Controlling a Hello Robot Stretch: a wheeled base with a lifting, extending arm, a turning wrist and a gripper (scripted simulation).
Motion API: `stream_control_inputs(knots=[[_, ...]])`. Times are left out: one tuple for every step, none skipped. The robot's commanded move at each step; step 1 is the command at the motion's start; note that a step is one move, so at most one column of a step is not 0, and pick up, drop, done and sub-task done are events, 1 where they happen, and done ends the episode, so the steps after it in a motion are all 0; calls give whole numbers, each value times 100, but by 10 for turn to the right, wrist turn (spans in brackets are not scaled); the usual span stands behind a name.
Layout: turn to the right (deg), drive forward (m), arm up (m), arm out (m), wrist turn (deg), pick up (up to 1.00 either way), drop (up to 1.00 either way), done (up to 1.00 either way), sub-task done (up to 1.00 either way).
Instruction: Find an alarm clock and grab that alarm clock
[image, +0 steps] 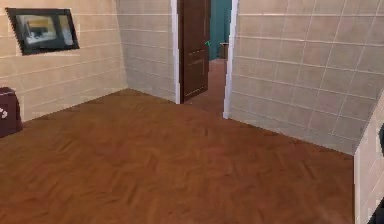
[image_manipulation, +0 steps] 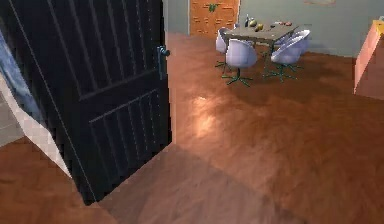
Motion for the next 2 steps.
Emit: stream_control_inputs(knots=[[0, 100, 0, 0, 0, 0, 0, 0, 0], [30, 0, 0, 0, 0, 0, 0, 0, 0]])
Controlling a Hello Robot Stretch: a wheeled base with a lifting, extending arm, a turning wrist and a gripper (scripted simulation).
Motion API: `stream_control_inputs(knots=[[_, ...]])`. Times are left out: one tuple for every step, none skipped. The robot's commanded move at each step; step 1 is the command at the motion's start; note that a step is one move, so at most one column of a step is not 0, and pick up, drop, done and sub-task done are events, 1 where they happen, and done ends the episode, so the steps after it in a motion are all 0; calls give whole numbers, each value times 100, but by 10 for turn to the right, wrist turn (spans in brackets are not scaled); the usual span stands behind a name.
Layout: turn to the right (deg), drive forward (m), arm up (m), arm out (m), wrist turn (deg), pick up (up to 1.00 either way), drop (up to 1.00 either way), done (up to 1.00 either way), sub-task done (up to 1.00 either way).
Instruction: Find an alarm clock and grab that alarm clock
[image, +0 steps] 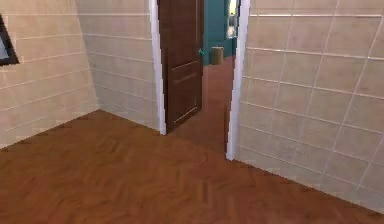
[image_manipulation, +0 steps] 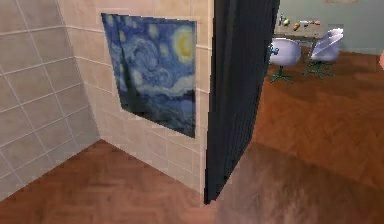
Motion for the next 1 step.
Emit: stream_control_inputs(knots=[[0, 100, 0, 0, 0, 0, 0, 0, 0]])
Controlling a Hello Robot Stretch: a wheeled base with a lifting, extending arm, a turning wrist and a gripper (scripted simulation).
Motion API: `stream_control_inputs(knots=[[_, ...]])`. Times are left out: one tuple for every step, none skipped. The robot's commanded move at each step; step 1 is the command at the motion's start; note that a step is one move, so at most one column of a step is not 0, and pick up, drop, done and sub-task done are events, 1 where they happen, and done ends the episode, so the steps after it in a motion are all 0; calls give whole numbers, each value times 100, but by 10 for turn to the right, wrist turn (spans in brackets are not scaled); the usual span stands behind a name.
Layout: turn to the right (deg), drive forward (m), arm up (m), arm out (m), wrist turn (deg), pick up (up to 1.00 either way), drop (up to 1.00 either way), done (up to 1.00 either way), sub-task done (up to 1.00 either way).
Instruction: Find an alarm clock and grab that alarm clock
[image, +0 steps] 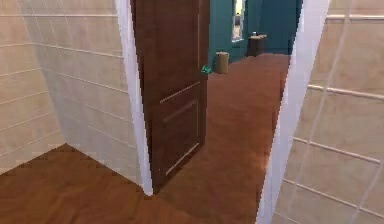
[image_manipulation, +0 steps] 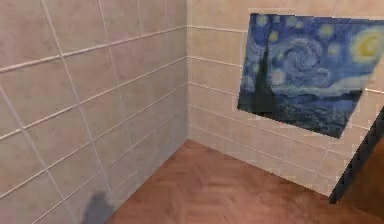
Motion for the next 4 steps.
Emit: stream_control_inputs(knots=[[0, 85, 0, 0, 0, 0, 0, 0, 0], [240, 0, 0, 0, 0, 0, 0, 0, 0], [30, 0, 0, 0, 0, 0, 0, 0, 0], [0, 100, 0, 0, 0, 0, 0, 0, 0]])
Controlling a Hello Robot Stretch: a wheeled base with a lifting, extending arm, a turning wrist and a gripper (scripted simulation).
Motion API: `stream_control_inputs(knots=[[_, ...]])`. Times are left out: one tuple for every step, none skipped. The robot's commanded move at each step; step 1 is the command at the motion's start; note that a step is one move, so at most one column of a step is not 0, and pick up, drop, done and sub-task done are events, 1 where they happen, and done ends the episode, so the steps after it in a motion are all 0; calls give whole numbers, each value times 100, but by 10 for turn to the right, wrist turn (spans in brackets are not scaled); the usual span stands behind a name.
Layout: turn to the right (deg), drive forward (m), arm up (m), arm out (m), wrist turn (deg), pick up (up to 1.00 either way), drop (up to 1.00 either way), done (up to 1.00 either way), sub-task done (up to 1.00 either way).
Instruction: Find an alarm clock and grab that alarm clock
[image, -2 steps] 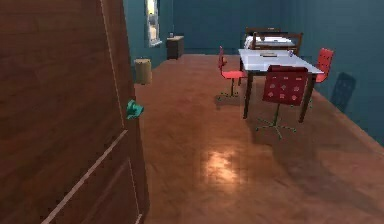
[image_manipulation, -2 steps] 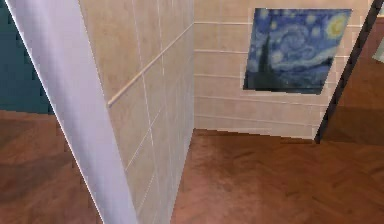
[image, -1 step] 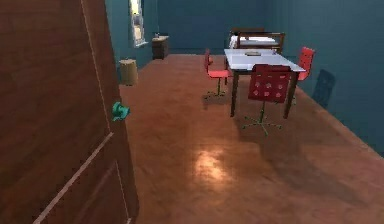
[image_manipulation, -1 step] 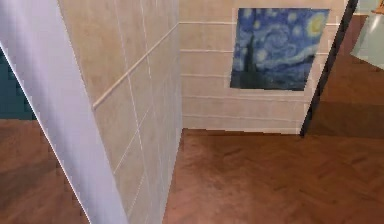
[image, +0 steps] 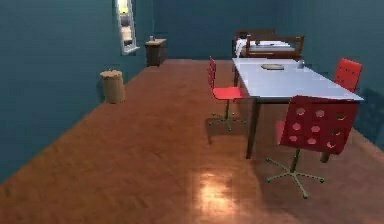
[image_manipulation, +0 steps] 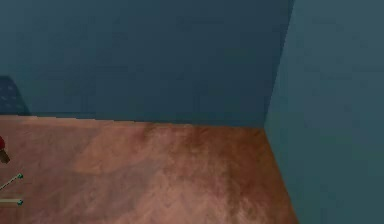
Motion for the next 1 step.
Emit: stream_control_inputs(knots=[[-30, 0, 0, 0, 0, 0, 0, 0, 0]])
